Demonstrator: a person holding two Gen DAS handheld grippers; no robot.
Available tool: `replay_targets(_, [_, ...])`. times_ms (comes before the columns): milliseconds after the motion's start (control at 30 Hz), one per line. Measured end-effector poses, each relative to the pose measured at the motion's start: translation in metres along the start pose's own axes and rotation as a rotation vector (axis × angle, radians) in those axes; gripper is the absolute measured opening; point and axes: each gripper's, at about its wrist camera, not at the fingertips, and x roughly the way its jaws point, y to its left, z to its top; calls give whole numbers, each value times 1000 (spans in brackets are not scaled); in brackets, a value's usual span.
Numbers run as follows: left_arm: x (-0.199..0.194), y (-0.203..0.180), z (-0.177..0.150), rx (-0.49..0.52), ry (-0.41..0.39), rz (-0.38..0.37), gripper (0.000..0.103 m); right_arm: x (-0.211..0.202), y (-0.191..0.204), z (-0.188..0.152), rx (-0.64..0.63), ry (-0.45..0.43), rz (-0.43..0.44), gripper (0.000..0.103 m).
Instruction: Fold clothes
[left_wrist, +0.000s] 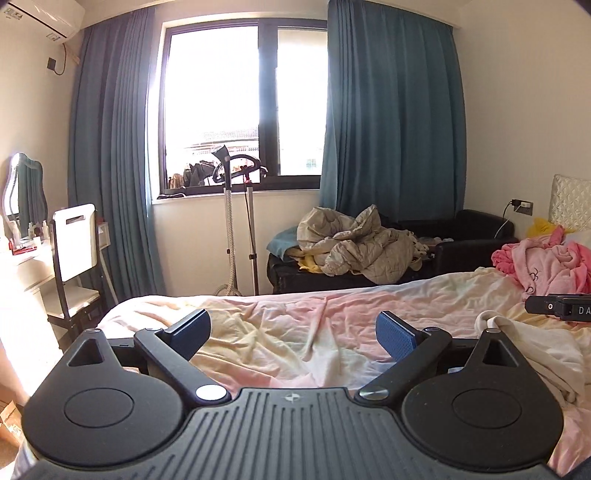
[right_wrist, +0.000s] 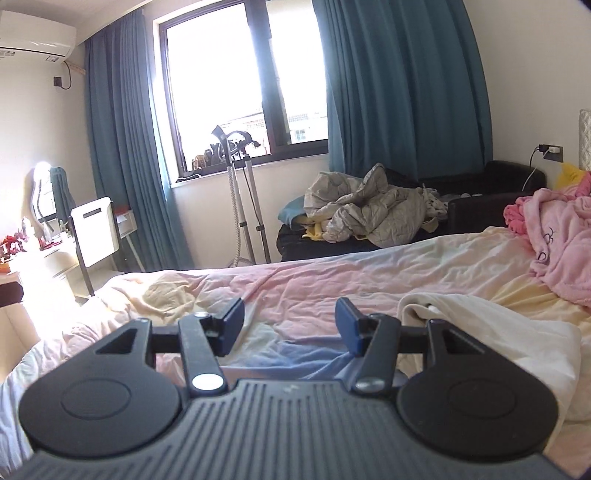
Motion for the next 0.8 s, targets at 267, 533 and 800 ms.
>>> replay_targets(267, [9, 33, -17, -3, 36, 134, 100, 39, 56, -22, -25, 24, 49, 60])
replay_targets(533, [32, 46, -49, -84, 77, 132, 100, 64, 67, -49, -87, 15, 66, 64])
replay_targets(800, [47, 29, -73, 15, 110, 158, 102, 76, 62, -72, -93, 11, 31, 74])
